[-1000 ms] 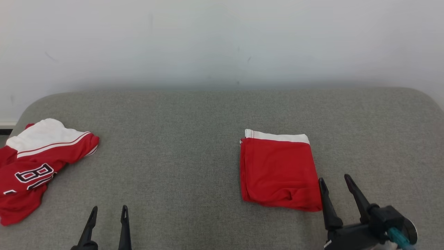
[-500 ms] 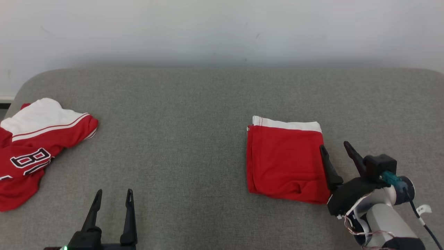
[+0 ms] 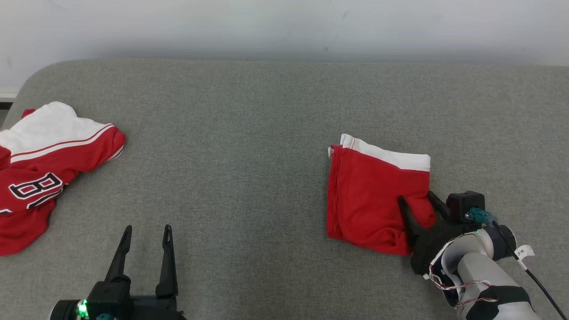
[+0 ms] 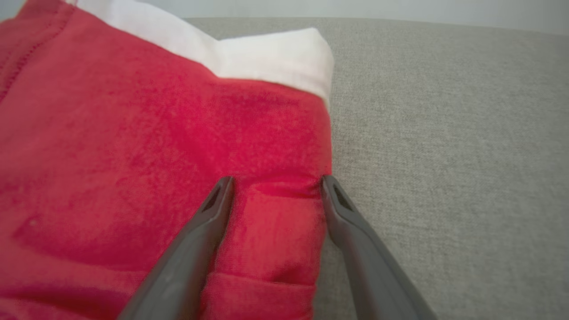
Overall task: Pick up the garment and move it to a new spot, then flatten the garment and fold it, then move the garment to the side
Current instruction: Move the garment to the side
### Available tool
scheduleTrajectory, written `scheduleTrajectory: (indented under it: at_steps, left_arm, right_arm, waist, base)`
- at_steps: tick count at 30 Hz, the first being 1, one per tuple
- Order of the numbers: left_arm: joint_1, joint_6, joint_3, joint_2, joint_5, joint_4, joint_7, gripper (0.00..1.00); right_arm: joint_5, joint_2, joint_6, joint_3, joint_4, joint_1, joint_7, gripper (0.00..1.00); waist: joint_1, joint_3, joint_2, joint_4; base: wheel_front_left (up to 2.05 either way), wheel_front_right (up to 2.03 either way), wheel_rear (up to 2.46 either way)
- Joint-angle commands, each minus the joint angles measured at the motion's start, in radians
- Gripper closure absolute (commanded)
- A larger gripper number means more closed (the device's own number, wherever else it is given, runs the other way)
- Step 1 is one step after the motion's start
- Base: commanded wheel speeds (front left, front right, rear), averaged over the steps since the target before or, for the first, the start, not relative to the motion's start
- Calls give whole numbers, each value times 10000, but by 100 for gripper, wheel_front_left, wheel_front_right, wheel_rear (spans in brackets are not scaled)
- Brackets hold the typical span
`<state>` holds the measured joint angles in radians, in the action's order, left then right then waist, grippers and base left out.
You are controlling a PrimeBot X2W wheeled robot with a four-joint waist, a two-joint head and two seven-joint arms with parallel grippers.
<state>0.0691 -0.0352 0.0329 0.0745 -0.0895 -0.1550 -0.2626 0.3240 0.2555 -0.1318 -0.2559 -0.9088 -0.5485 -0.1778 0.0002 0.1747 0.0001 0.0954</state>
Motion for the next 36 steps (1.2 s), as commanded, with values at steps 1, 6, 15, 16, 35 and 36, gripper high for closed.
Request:
scheduleTrajectory:
  at_steps: [1, 6, 15, 16, 35, 36]
  left_arm:
    - [111, 26, -26, -47, -34, -18, -32, 0]
    - [173, 22, -51, -85, -40, -18, -32, 0]
    - [231, -13, -109, -121, -17, 8, -32, 0]
    - [235, -17, -116, -125, -6, 0, -32, 0]
    - [859, -252, -150, -150, 67, 369, -32, 0]
    - [965, -253, -134, -153, 84, 423, -32, 0]
  right_arm:
    - [164, -30, 25, -201, -285, -52, 77, 0]
    - [562, 153, 27, -384, -901, -441, -84, 0]
    - [1142, -133, 27, -802, -1697, -554, 215, 14]
    - [1292, -198, 27, -883, -1715, -548, 334, 49]
    - [1744, 1905, 27, -3235, 17, -3019, 783, 100]
    - [1772, 2129, 27, -3373, 154, -3259, 888, 100]
  waist:
    - [-2, 9, -1, -20]
    - [-2, 31, -1, -68]
    - [-2, 171, -1, -80]
    - [-2, 189, -1, -83]
    - [-2, 1324, -1, -777]
    - [-2, 1517, -1, -812]
  base:
    - [0, 0, 0]
    - [0, 0, 0]
    - [0, 0, 0]
    - [0, 0, 0]
    - [0, 0, 0]
    - [0, 0, 0]
